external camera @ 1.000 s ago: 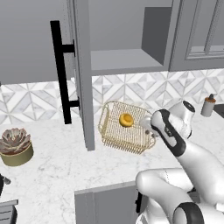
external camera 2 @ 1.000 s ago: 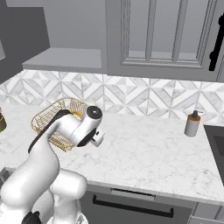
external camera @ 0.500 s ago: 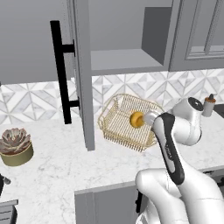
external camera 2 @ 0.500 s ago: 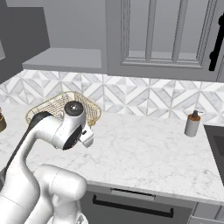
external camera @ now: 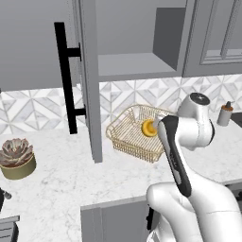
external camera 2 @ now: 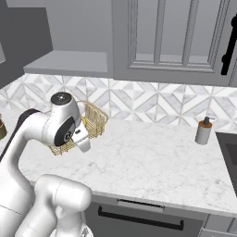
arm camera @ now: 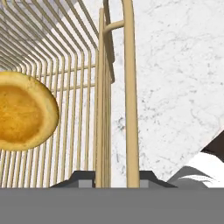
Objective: Open the cabinet, pick up the bread from the cabinet and place it in the basket. Then move the basket to the dining counter.
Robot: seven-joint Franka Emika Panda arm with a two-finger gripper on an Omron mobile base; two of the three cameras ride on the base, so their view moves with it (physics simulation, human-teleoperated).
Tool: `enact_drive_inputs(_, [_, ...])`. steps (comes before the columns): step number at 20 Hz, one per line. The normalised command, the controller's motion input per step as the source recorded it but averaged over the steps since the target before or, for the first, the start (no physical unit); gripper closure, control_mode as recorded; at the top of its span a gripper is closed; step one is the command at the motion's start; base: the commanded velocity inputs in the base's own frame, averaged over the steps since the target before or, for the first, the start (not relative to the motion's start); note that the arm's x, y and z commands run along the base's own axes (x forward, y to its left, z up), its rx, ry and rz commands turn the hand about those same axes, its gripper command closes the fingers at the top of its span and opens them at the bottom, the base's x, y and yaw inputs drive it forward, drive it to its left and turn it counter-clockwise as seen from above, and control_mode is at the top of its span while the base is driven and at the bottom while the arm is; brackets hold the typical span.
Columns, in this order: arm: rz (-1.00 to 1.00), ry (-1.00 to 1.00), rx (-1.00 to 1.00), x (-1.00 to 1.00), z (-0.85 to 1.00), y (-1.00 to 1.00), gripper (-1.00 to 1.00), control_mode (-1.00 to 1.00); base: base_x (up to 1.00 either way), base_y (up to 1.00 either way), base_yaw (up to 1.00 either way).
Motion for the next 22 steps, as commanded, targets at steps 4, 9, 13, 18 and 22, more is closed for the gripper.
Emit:
enact_drive_inputs(4, [-0.14, 0.0, 0.01, -0.33, 0.41, 0.0, 1.0, -1.0, 0.0, 0.0, 0.0])
enact_drive_inputs(9, [-0.13, 0.0, 0.02, -0.33, 0.41, 0.0, 1.0, -1.0, 0.0, 0.0, 0.0])
enact_drive_inputs(13, [-0.06, 0.0, 0.07, -0.54, 0.53, 0.0, 1.0, -1.0, 0.0, 0.0, 0.0])
enact_drive_inputs(18, [-0.07, 0.0, 0.04, -0.44, 0.48, 0.0, 1.0, -1.0, 0.0, 0.0, 0.0])
enact_drive_inputs(22, [-0.04, -0.01, 0.01, -0.37, 0.23, 0.0, 1.0, -1.0, 0.0, 0.0, 0.0])
